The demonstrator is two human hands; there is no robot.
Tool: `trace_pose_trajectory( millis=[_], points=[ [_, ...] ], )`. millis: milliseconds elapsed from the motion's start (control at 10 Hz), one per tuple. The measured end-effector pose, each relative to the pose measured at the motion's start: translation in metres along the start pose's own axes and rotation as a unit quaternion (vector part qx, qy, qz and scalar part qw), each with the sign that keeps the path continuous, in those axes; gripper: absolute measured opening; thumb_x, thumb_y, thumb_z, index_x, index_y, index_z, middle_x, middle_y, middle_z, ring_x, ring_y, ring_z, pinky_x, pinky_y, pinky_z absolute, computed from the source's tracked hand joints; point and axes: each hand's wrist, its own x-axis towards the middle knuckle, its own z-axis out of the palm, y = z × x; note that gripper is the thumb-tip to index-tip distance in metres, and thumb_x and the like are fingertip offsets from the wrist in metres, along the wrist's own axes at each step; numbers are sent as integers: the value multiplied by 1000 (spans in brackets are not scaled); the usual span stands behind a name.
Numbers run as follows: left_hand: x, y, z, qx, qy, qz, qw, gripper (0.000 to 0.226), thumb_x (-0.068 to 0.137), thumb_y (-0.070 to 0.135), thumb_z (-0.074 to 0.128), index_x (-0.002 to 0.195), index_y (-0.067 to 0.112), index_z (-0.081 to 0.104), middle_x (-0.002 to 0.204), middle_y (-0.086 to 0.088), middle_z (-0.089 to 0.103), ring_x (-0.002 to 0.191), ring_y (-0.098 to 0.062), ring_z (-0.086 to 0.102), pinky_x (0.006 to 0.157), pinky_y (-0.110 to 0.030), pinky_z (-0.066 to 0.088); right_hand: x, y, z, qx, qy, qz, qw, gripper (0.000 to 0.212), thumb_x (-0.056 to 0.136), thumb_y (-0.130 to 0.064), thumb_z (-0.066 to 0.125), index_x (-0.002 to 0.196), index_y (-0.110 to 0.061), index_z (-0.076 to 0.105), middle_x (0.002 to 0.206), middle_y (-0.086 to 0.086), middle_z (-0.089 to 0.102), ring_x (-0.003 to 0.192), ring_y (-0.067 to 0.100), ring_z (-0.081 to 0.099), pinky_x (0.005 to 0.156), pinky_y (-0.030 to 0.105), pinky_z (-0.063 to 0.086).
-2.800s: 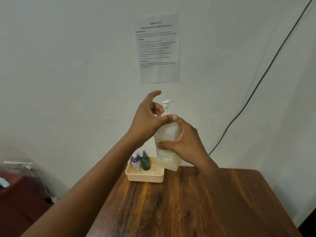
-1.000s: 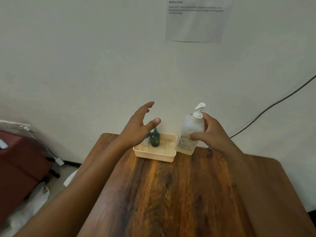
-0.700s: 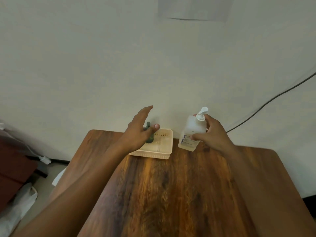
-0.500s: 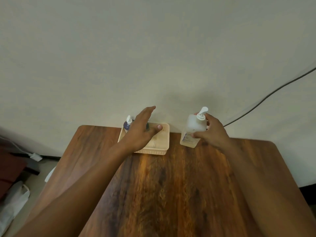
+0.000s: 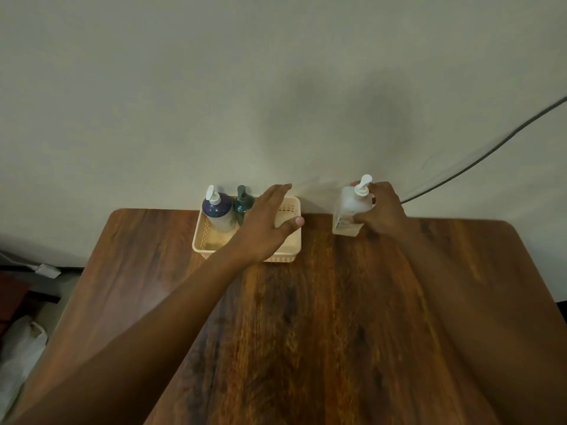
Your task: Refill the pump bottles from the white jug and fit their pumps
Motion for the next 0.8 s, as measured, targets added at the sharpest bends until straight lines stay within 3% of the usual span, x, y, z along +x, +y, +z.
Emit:
trace_pose_trajectory(
  millis=[100,300,500,600,800],
  points=[
    [0,-10,10,3,-10,-4,1000,71,103,43,59,163,25,28,172,1,26,160,-21,21,127,-56,24,10,19,12,-10,23,13,1000,55,55,-4,88,107,-10,73,103,15,68,89,30,67,76,49,56],
    [-5,-26,20,1,-16,-21,1000,74,102,45,59,165,23,25,172,1,25,160,-21,21,128,-50,23,19,49,29,-18,63,18,998,81,59,-11,94,131,-16,57,124,0,54,101,14,53,80,28,41],
    [-8,-35,27,-12,-11,-24,1000,75,100,46,62,163,24,27,171,1,28,158,-22,26,126,-52,29,24,58,28,-16,88,5,996,71,62,-8,91,125,-12,58,120,2,61,100,20,58,77,28,43],
    [-12,-39,30,-14,-16,-18,1000,76,99,47,62,163,27,27,171,2,28,157,-21,26,125,-52,29,23,63,27,-21,84,-5,996,74,62,-8,93,128,-9,57,123,8,59,107,23,57,84,34,48],
    [-17,-48,25,52,32,-18,998,73,100,55,56,161,25,31,169,0,32,155,-25,32,124,-57,31,9,60,17,-37,68,17,997,98,64,-27,96,143,-8,42,145,14,39,128,26,45,99,35,43]
  ],
)
